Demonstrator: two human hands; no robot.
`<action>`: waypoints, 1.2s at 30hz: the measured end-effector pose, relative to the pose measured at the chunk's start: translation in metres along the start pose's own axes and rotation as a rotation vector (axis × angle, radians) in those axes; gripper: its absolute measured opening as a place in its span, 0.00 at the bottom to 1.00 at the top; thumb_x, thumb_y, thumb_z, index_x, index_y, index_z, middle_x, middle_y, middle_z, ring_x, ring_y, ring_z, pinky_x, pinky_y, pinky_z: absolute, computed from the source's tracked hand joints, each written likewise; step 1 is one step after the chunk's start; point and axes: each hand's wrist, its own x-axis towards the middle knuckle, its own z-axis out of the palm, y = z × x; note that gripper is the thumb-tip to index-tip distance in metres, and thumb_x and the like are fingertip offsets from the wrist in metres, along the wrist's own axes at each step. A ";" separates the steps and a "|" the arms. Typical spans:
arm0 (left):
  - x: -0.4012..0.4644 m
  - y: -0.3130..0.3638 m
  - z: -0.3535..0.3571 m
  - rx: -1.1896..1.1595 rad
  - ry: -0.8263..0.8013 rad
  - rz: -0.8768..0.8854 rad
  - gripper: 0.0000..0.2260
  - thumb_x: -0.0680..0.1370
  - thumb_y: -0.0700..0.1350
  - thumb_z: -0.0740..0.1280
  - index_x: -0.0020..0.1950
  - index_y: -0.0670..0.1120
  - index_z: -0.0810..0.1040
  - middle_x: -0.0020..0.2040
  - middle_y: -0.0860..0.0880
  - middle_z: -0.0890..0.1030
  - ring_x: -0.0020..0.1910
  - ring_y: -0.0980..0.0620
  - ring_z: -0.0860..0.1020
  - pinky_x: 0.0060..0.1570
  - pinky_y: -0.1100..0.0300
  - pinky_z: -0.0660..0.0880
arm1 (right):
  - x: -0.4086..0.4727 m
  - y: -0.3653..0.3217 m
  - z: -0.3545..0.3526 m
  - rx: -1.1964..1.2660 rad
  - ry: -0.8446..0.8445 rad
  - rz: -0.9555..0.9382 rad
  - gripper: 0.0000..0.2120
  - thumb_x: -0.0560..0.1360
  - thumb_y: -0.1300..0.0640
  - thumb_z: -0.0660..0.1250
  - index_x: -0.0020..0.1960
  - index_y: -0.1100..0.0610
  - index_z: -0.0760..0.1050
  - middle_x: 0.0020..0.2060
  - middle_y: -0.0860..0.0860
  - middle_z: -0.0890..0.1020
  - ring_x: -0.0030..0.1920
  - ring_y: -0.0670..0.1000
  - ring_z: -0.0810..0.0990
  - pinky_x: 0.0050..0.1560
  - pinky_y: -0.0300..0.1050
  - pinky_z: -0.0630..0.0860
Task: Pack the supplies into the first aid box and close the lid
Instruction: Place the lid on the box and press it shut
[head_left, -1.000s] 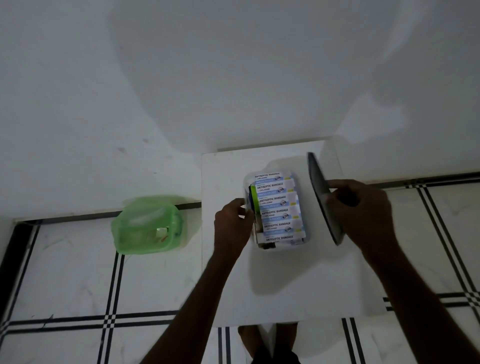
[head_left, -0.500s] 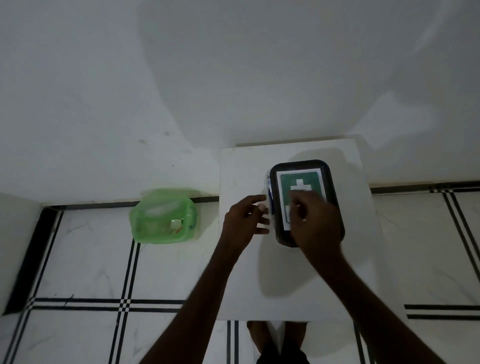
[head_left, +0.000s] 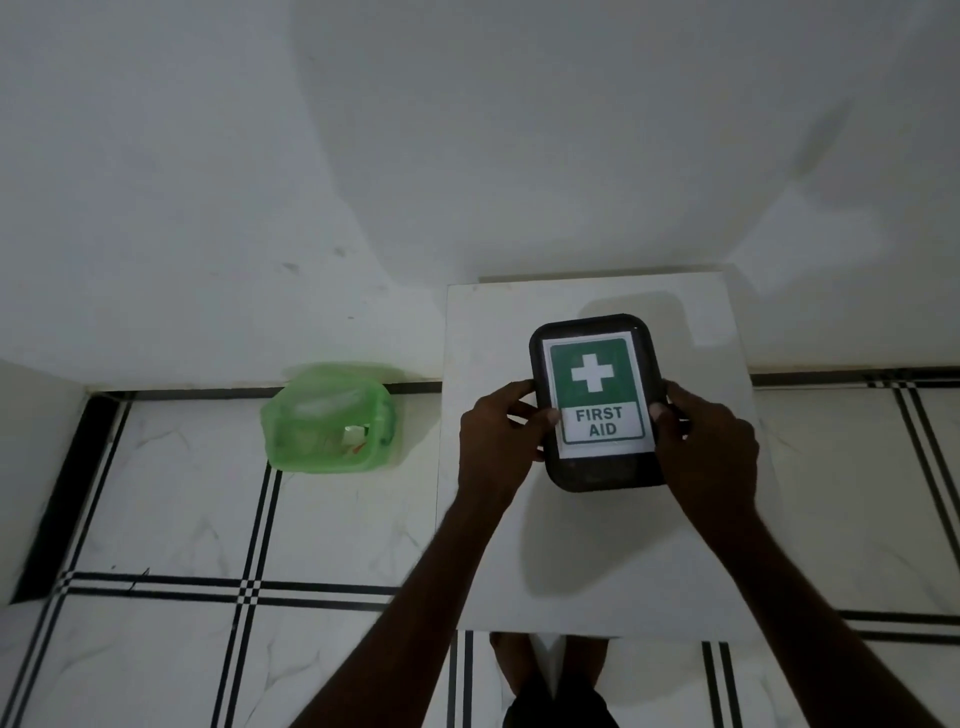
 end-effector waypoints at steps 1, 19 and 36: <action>0.001 0.000 0.002 0.013 0.014 0.006 0.17 0.76 0.39 0.73 0.65 0.45 0.81 0.43 0.43 0.85 0.35 0.47 0.84 0.35 0.46 0.84 | 0.002 0.002 -0.002 0.024 -0.001 0.033 0.13 0.78 0.55 0.66 0.60 0.61 0.80 0.49 0.60 0.85 0.46 0.61 0.84 0.46 0.47 0.76; -0.040 -0.021 0.001 -0.230 -0.130 -0.293 0.20 0.74 0.43 0.76 0.64 0.42 0.78 0.48 0.40 0.85 0.47 0.42 0.86 0.50 0.48 0.84 | -0.022 0.032 -0.015 0.733 -0.424 0.616 0.19 0.74 0.57 0.72 0.60 0.66 0.76 0.49 0.63 0.83 0.47 0.61 0.84 0.48 0.51 0.81; 0.038 0.027 0.029 -0.210 0.037 -0.161 0.20 0.82 0.59 0.60 0.63 0.46 0.78 0.54 0.49 0.84 0.50 0.54 0.82 0.50 0.57 0.79 | 0.070 -0.014 0.004 0.672 -0.389 0.393 0.22 0.80 0.39 0.56 0.49 0.56 0.79 0.43 0.51 0.85 0.44 0.52 0.84 0.46 0.46 0.78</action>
